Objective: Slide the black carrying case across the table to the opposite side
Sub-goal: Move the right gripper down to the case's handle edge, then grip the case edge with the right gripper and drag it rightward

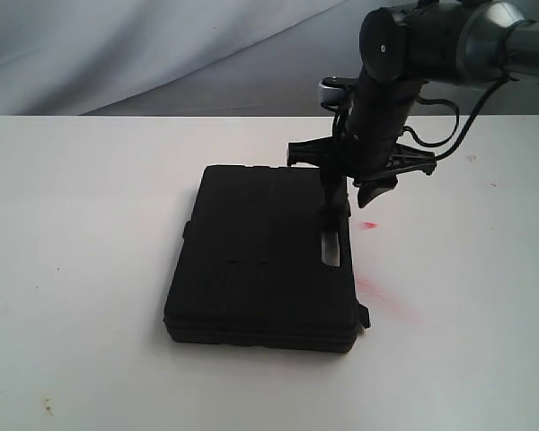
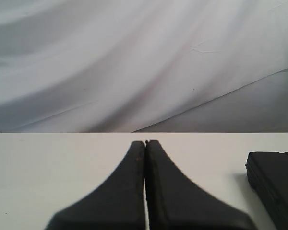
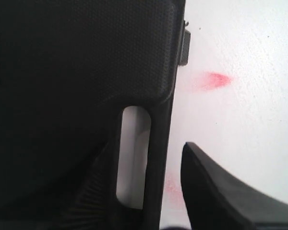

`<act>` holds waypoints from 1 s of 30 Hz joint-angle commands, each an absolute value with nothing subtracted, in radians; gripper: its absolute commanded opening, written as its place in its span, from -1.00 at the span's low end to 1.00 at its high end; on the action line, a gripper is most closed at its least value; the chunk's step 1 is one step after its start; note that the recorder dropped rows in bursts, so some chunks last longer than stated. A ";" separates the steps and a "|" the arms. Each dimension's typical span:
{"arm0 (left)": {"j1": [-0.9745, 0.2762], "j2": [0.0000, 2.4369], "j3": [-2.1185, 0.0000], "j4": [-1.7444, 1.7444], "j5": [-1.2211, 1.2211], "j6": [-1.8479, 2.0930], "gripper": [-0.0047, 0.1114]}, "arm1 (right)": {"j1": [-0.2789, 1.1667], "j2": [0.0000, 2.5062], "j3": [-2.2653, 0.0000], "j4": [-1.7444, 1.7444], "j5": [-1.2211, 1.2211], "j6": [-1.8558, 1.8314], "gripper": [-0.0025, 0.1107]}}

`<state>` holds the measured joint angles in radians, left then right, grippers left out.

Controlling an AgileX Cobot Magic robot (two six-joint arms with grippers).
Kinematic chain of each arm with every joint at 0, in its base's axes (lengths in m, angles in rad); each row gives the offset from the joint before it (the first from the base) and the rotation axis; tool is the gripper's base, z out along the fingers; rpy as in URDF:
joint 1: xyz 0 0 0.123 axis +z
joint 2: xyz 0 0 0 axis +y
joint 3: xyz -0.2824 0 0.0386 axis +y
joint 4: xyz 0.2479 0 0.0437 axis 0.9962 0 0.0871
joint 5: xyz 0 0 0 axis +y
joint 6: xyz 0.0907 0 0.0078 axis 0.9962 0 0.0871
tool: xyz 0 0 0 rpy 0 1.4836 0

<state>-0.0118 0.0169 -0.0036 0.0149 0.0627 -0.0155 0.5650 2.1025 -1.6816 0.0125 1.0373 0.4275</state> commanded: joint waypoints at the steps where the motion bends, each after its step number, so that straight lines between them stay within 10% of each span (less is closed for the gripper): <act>1: -0.013 0.011 0.000 0.016 0.058 -0.026 -0.92 | 0.557 2.101 -1.613 0.005 0.955 0.442 -0.19; 30: -0.013 0.011 0.000 0.016 0.058 -0.026 -0.92 | 0.559 2.205 -1.532 0.000 0.816 0.471 -0.27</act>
<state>-0.0118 0.0169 -0.0036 0.0149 0.0627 -0.0155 0.5650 2.1971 -1.5381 0.0125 0.8271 0.4703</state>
